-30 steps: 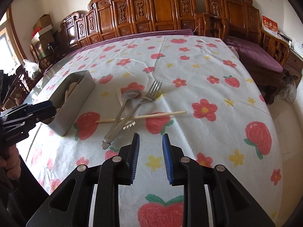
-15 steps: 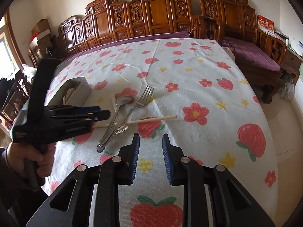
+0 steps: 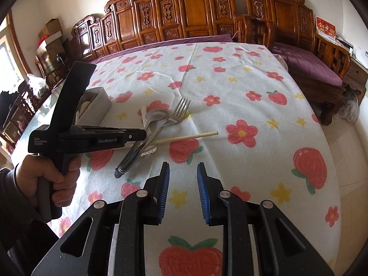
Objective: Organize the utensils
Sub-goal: 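Grasp a metal spoon from the pile with the left gripper, then grasp a metal fork from the pile with the right gripper while the left gripper holds the spoon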
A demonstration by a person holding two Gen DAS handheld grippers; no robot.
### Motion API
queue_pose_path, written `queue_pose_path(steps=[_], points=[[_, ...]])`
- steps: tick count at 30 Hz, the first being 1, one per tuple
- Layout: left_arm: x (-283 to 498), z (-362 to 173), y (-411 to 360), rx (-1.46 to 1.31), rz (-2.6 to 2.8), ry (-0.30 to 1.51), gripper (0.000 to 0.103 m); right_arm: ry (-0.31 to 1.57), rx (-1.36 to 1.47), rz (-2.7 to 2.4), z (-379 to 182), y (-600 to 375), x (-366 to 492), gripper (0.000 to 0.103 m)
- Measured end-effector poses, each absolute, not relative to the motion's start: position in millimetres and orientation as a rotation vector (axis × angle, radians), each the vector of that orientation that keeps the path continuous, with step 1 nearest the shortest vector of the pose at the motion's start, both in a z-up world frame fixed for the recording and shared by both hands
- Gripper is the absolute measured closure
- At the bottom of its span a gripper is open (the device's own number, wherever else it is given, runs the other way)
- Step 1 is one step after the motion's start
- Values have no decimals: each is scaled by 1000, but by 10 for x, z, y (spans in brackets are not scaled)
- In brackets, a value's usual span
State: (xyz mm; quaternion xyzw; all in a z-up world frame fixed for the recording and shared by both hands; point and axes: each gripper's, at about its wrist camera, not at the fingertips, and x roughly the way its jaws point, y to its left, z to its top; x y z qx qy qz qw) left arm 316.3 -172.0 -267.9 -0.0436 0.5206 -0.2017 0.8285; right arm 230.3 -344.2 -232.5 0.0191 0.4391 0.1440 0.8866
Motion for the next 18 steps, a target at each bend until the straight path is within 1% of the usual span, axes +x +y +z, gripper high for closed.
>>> queue_pose_path(steps=[8, 18], points=[[3078, -2645, -1802, -21, -406, 1093, 98, 917, 40, 293, -2325, -3459, 2321, 76], [2956, -2452, -1766, 46, -364, 1016, 98, 923, 27, 306, -2354, -3398, 2307, 76]])
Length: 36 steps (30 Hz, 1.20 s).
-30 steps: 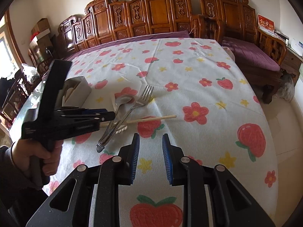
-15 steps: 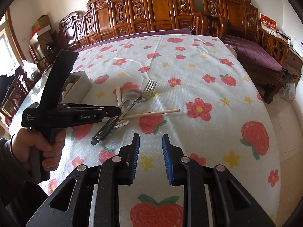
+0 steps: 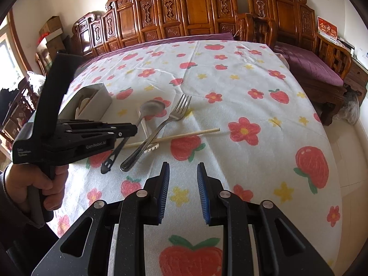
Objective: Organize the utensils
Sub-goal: 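Grasp a metal fork from the pile with the right gripper while the left gripper holds the spoon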
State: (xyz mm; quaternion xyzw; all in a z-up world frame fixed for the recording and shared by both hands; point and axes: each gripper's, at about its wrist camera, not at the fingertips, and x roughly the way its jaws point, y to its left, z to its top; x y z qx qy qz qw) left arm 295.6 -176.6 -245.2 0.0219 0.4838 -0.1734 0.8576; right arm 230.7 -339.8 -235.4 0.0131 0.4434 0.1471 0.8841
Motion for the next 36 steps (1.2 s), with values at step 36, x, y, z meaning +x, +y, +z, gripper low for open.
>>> queue_pose_path(steps=[36], points=[[2486, -1612, -951, 17, -457, 775, 98, 966, 6, 234, -2765, -2627, 3303, 64]])
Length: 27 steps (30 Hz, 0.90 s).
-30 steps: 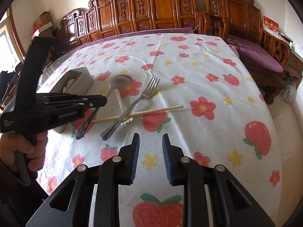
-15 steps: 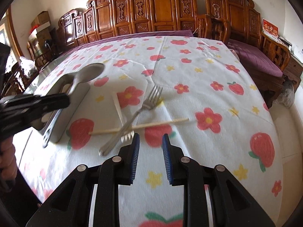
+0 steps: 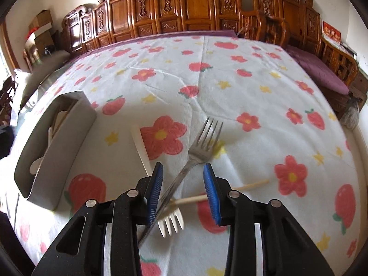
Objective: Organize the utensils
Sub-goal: 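Grasp a metal fork from the pile with the right gripper while the left gripper holds the spoon, then lower the spoon into the tray and open the left gripper while the right gripper carries the fork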
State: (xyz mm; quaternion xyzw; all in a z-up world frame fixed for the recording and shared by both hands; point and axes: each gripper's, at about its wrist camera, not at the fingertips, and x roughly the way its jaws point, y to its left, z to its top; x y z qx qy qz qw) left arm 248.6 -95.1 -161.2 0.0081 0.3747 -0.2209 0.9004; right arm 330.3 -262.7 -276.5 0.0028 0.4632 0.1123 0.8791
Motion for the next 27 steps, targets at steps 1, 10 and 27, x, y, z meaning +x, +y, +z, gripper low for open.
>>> queue_pose_path(steps=[1, 10, 27], points=[[2480, -1587, -923, 12, -457, 771, 98, 981, 1, 228, -2802, -2601, 3332, 64], [2391, -1384, -712, -12, -437, 719, 98, 1024, -48, 141, -2880, -2506, 3386, 83], [2325, -1288, -57, -53, -301, 699, 98, 954, -73, 170, -2524, -2417, 3301, 95]])
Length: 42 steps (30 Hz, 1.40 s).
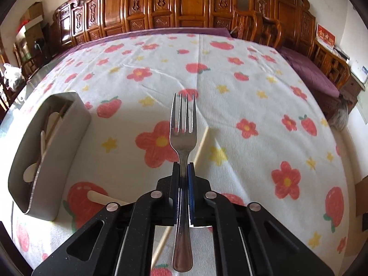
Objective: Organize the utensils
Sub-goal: 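Lower the spoon into the tray and open the left gripper while the right gripper carries the fork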
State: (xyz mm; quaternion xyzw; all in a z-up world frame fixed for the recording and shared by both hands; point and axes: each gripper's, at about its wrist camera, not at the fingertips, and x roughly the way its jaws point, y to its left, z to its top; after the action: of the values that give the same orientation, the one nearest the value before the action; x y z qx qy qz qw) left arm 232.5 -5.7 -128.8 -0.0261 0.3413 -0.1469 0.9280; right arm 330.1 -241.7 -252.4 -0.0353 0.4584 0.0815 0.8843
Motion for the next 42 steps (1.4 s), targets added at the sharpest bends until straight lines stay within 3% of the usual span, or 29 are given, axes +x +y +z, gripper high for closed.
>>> queue_pose_path(steps=[14, 30, 42], points=[[2723, -1874, 239, -81, -207, 846, 98, 813, -88, 316, -1915, -2125, 3073, 95], [2903, -2303, 172, -43, -167, 981, 98, 775, -91, 448, -1718, -1682, 2926, 95], [2772, -1894, 287, -27, -161, 880, 98, 784, -108, 485, -1713, -1438, 2890, 95]])
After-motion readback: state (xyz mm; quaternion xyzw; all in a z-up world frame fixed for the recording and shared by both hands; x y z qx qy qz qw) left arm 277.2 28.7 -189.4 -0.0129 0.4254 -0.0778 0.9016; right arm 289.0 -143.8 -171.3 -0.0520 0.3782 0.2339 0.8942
